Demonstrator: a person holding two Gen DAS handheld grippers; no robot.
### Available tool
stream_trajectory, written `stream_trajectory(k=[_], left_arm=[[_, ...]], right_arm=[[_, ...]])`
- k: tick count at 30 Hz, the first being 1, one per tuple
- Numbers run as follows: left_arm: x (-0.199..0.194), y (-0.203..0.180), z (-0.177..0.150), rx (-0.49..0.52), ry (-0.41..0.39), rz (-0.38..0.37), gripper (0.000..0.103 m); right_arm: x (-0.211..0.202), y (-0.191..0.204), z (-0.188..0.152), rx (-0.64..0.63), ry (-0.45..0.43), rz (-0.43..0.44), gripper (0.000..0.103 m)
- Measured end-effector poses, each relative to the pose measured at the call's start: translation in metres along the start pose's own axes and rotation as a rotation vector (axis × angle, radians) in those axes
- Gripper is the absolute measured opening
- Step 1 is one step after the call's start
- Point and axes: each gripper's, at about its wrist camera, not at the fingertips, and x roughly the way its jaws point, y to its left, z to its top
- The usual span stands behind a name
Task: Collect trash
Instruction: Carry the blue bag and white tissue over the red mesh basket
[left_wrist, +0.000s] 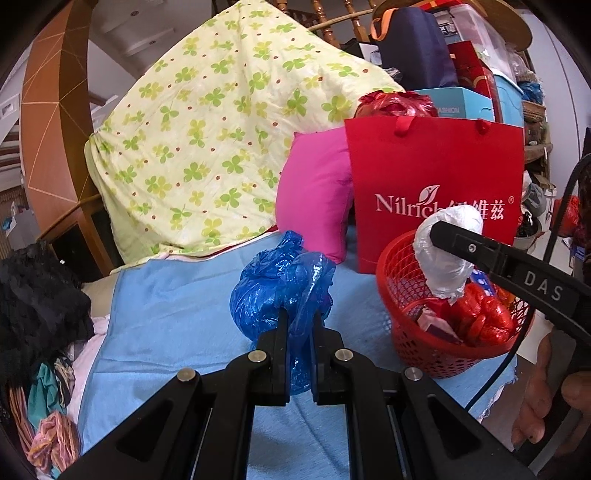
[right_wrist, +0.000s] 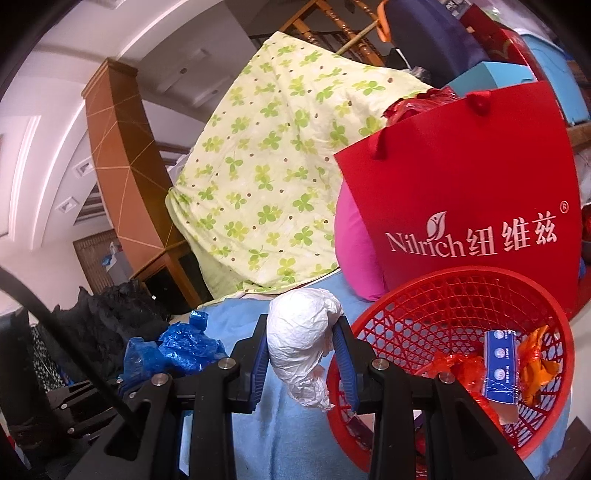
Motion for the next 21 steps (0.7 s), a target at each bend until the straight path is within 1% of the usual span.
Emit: stream_trajectory(k=[21], left_arm=[[-0.002, -0.034, 0.019, 0.037, -0.016, -0.048, 0.008]], right_arm=[[-0.02, -0.028, 0.01, 0.054, -0.052, -0.035, 0.037]])
